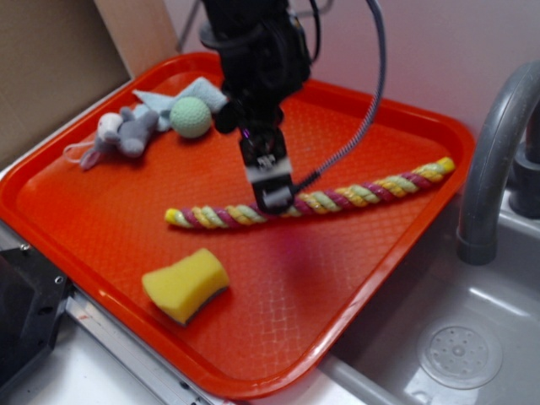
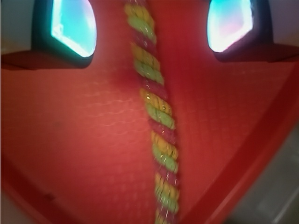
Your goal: Grab the multicolored rope.
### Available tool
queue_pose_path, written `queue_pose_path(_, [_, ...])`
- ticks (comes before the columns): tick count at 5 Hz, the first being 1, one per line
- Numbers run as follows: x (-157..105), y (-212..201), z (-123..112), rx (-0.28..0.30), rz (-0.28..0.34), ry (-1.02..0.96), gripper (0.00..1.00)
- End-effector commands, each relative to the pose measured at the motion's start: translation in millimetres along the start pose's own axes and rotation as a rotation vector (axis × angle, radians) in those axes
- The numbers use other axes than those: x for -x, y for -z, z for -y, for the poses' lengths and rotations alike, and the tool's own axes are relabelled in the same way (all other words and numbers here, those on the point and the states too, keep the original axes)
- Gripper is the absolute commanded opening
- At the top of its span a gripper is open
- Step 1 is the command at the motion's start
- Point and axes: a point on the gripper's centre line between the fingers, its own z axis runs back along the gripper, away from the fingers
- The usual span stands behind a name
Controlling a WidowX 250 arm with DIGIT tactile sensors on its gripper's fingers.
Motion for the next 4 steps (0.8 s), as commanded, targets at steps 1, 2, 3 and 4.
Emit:
queue_pose_path(1, [-8.8,24.5,7.5,0.007,-0.028,0.034,1.00])
queue_pose_path(2, [-8.5,39.6,5.6,0.021,-0.060,0.039,1.00])
queue_pose_path(3, [-7.2,47.9,5.0,0.027,-0.080,0.021,0.53])
queue_pose_path(4, [-4.0,51.7,1.5,0.038,-0.069,0.009,0.00])
